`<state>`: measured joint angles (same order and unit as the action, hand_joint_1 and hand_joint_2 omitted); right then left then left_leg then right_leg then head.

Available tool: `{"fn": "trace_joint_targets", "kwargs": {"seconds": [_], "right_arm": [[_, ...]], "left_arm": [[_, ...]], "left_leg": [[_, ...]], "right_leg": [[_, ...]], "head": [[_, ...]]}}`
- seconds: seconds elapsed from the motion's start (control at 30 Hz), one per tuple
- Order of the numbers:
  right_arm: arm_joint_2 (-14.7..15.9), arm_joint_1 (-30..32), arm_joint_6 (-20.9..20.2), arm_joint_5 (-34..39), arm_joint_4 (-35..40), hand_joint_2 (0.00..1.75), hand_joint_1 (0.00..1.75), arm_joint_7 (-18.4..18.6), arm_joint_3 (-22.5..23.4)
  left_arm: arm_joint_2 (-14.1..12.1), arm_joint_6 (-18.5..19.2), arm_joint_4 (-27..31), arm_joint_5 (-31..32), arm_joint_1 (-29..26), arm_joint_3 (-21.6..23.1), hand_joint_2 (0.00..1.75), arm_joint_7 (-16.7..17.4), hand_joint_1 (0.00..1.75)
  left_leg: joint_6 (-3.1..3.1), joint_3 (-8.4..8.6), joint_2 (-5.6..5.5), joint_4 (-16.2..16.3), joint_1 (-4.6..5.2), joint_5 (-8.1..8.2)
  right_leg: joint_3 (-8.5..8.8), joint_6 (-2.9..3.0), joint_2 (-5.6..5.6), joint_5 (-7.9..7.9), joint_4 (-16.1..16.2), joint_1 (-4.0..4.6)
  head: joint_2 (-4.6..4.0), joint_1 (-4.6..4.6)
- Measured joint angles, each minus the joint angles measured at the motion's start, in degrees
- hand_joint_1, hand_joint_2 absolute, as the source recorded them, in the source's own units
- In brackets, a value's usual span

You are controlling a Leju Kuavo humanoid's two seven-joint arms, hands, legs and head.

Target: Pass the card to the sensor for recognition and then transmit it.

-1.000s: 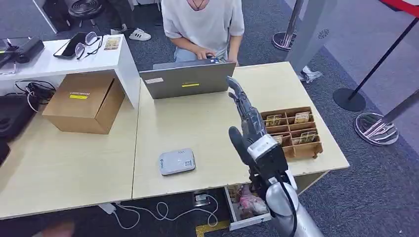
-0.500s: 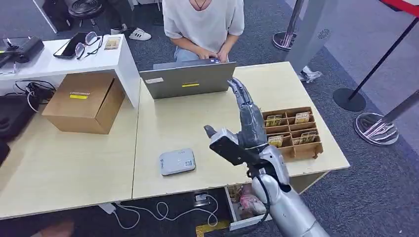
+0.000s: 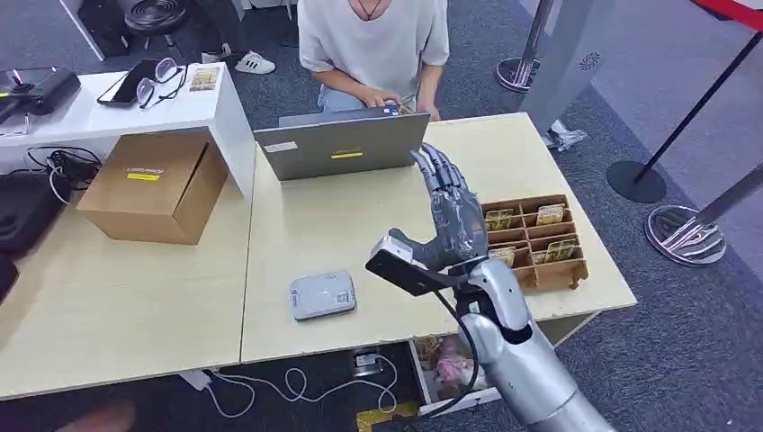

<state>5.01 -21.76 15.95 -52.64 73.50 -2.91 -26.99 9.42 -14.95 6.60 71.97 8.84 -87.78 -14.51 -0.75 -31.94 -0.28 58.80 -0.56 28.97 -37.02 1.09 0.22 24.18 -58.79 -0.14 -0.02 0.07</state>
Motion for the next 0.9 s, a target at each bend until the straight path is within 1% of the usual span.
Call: {"fn": "trace_joint_targets", "kwargs": {"seconds": [0.2,0.33,0.7,0.9], "right_arm": [[1.25,-0.21,-1.79,-4.17,0.0,1.75,0.0,1.99,-0.11],[2.71,-0.33,-2.91,-6.93,0.0,1.75,0.0,3.34,-0.13],[5.51,-1.46,-5.64,-9.96,-1.07,1.75,0.0,3.47,-0.26],[7.15,-1.79,-6.16,-10.97,-2.32,1.75,0.0,4.28,-0.48]], "left_arm": [[0.02,0.07,0.0,-0.39,-0.04,-0.39,0.0,-0.17,0.0],[0.02,0.24,0.0,-1.4,-0.16,-0.55,0.0,-0.2,0.0],[0.02,0.81,0.0,-4.02,-0.63,-0.68,0.0,-0.15,0.0],[0.02,1.2,0.0,-4.68,-0.92,-0.7,0.0,-0.52,0.0]], "left_leg": [[0.0,0.0,0.0,0.0,0.0,0.0],[0.0,-0.01,0.0,0.0,0.0,0.0],[0.03,-0.01,0.0,0.0,0.0,0.02],[0.03,-0.02,0.0,0.0,0.0,0.02]], "right_leg": [[0.0,0.0,0.0,0.0,0.0,0.0],[0.0,0.0,-0.01,0.0,0.0,0.0],[0.0,0.0,-0.01,0.0,0.01,0.0],[0.0,0.0,-0.01,0.0,0.01,0.0]], "head": [[0.0,0.02],[0.0,0.02],[0.0,0.0],[0.0,0.02]]}}
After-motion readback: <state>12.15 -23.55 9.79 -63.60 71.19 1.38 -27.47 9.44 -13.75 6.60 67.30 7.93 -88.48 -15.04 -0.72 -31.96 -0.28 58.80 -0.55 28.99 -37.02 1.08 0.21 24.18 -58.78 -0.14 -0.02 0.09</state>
